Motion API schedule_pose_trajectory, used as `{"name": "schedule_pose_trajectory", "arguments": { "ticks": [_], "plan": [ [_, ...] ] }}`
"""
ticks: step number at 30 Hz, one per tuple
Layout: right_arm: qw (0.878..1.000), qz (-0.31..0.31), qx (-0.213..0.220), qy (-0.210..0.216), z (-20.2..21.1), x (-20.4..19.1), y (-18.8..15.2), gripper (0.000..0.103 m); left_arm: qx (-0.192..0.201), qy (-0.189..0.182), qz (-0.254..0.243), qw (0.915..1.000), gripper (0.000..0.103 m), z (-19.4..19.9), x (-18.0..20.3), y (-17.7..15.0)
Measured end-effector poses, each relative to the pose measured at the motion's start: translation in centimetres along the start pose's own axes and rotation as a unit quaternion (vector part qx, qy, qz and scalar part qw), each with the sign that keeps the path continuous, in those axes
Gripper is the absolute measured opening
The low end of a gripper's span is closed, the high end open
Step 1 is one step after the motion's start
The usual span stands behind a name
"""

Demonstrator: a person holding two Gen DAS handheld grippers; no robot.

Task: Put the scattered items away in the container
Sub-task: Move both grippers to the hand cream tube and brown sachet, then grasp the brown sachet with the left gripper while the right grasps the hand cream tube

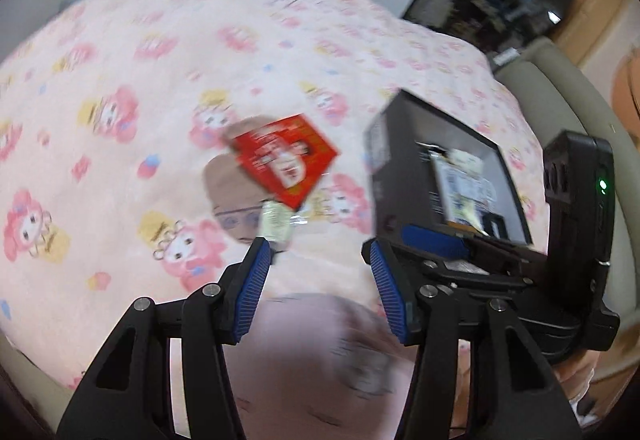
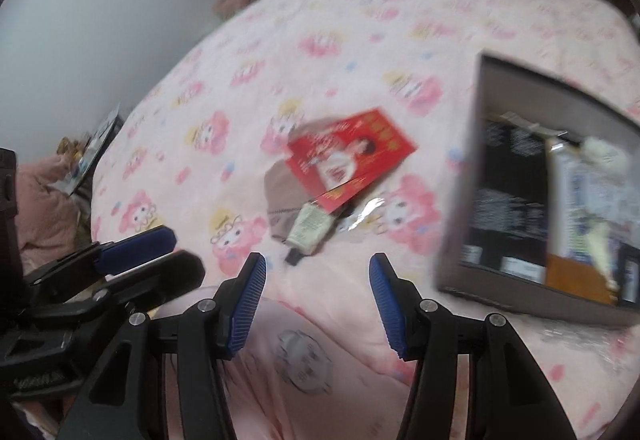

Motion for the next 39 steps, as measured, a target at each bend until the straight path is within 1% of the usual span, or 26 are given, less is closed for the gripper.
{"name": "schedule_pose_trajectory", "arguments": {
  "ticks": [2,3,4,7,8,10,12,15,16,17,19,21,24,27,30,33,35,39],
  "plan": [
    [1.000,0.003,-0.026,0.013,-2.2,-0.4,0.3,0.050,-0.018,-0.005,0.032,0.9993,0.051,-1.7,-2.3,0.2],
    [0.999,0.008,-0.040,0.009,-3.4,-0.5,0.5,0.050,-0.030,-0.009,0.051,0.9982,0.047,-2.7,-3.6,0.4],
    [0.999,0.012,-0.050,0.006,-4.2,-0.7,0.6,0.050,-0.037,-0.011,0.060,0.9974,0.046,-3.4,-4.4,0.5],
    [0.996,0.019,-0.086,-0.003,-7.2,-0.8,1.1,0.050,-0.056,-0.003,0.086,0.9947,0.045,-5.4,-7.1,0.5],
    [0.995,0.020,-0.101,-0.006,-8.3,-0.7,1.2,0.050,-0.061,-0.009,0.093,0.9937,0.045,-5.9,-7.6,0.4],
    [0.991,0.021,-0.135,-0.011,-10.6,-0.4,1.3,0.050,-0.078,-0.037,0.109,0.9903,0.045,-7.2,-8.3,0.0],
    [0.985,0.013,-0.170,0.000,-12.8,-0.2,1.1,0.050,-0.097,-0.063,0.120,0.9860,0.045,-8.8,-8.7,-0.3],
    [0.977,0.002,-0.212,0.016,-15.4,0.2,0.6,0.050,-0.131,-0.075,0.129,0.9801,0.044,-11.3,-9.1,-0.5],
    [0.975,-0.003,-0.220,0.024,-15.8,0.3,0.5,0.050,-0.139,-0.078,0.133,0.9782,0.044,-12.0,-9.2,-0.5],
    [0.975,-0.010,-0.220,0.036,-16.0,0.4,0.5,0.050,-0.144,-0.086,0.137,0.9762,0.044,-12.7,-9.2,-0.4],
    [0.975,-0.023,-0.211,0.059,-16.1,0.6,0.9,0.036,-0.148,-0.099,0.145,0.9732,0.044,-13.4,-9.2,0.0],
    [0.977,-0.027,-0.200,0.066,-15.9,0.7,1.1,0.035,-0.149,-0.114,0.146,0.9713,0.043,-13.6,-8.6,0.4],
    [0.985,-0.025,-0.158,0.064,-14.2,0.7,1.5,0.035,-0.145,-0.135,0.145,0.9694,0.043,-13.0,-7.9,1.2],
    [0.991,-0.037,-0.120,0.056,-11.8,0.7,1.7,0.034,-0.140,-0.141,0.130,0.9715,0.043,-11.9,-6.6,1.9],
    [0.993,-0.040,-0.093,0.065,-8.8,0.5,1.4,0.033,-0.138,-0.158,0.101,0.9725,0.043,-10.2,-3.9,2.3],
    [0.994,-0.046,-0.072,0.071,-5.8,0.9,0.6,0.033,-0.149,-0.161,0.071,0.9731,0.043,-9.4,-1.0,2.1],
    [0.995,-0.050,-0.058,0.071,-3.8,1.0,-0.1,0.032,-0.160,-0.165,0.050,0.9720,0.043,-9.3,1.2,1.8],
    [0.995,-0.062,-0.040,0.063,-1.4,2.2,-1.4,0.030,-0.189,-0.165,0.011,0.9681,0.043,-9.9,6.0,0.5]
  ]
}}
Point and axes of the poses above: each gripper's, at about its wrist camera, not at the fingertips, and z roughly against the way its jaws point, x to its right, y to its top, the point moved 5 cm from there along -z, roughly the way its jaws point
